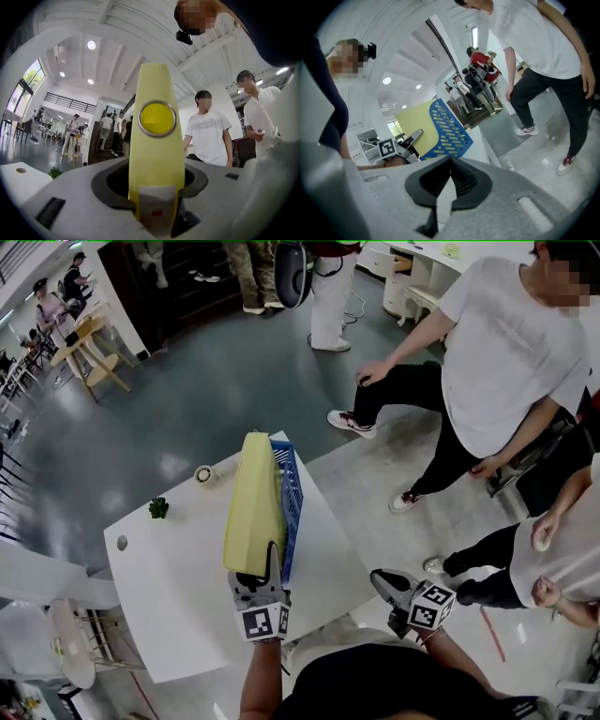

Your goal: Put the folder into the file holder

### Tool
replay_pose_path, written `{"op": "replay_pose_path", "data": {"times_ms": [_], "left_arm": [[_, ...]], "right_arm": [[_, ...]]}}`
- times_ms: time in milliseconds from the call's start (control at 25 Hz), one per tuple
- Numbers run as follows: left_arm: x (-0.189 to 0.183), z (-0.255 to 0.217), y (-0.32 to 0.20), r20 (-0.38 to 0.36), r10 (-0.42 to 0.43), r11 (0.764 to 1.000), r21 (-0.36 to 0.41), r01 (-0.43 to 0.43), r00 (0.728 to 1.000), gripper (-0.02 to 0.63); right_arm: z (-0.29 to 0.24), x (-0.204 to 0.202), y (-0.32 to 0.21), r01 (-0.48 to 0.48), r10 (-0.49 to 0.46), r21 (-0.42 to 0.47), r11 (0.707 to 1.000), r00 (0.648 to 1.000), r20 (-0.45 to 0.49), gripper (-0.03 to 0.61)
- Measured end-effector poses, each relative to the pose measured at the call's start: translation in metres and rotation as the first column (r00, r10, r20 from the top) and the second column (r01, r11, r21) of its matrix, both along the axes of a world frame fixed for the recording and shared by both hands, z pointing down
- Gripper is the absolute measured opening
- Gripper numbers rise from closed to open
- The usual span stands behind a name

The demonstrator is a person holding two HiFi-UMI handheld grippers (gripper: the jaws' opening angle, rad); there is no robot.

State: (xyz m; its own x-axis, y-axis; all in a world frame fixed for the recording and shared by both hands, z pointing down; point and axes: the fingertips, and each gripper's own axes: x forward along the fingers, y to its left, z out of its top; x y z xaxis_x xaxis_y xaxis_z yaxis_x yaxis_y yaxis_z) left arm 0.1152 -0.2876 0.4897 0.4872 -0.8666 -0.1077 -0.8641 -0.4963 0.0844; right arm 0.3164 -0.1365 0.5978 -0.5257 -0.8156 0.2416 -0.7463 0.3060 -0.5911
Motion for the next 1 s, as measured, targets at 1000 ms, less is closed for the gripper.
{"op": "replay_pose_path", "data": {"times_ms": [1000], "left_arm": [[-0.062, -0.081, 0.058, -0.099, -0.065, 0.993, 0.092, 0.075, 0.993, 0.23]], "right_arm": [[-0.064, -0.049, -0.018, 0.12, -0.094, 0.21, 0.97, 0.987, -0.13, -0.003]]}}
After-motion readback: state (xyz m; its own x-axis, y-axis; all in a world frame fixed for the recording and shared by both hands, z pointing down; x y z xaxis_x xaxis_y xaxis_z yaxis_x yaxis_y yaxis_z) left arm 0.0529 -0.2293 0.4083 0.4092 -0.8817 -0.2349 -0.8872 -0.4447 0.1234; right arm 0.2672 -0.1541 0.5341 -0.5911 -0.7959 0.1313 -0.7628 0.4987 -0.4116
